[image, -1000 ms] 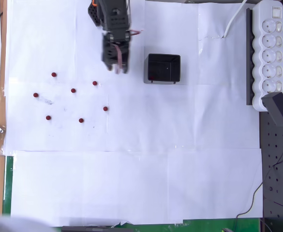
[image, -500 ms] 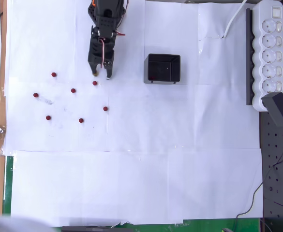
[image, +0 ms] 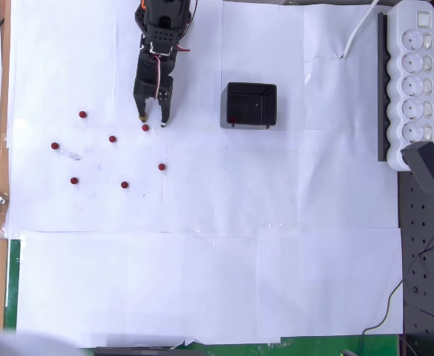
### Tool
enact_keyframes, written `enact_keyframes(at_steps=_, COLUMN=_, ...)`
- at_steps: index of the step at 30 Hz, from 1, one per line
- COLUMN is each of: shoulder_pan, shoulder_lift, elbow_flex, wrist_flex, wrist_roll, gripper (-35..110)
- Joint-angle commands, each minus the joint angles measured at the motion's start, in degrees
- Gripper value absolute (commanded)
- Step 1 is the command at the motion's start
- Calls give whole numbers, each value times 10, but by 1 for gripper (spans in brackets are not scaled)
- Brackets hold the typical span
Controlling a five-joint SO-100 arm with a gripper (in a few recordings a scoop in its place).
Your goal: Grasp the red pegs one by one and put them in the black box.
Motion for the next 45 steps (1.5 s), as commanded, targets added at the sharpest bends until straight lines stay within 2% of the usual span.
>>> enact_keyframes(at_steps=1, shoulder_pan=-3, shoulder_lift=15, elbow_flex=9, wrist_flex=-29, wrist_roll=-8, gripper=17)
enact_keyframes(at_steps=24, shoulder_pan=30, shoulder_lift=105, elbow_flex=45, wrist_flex=-106, wrist_roll=-21, gripper=17)
enact_keyframes(at_steps=42, shoulder_pan=40, shoulder_lift=156, elbow_flex=84, wrist_flex=-106, wrist_roll=-21, gripper=17)
enact_keyframes(at_steps=45, shoulder_pan=40, shoulder_lift=156, elbow_flex=84, wrist_flex=-106, wrist_roll=-21, gripper=13)
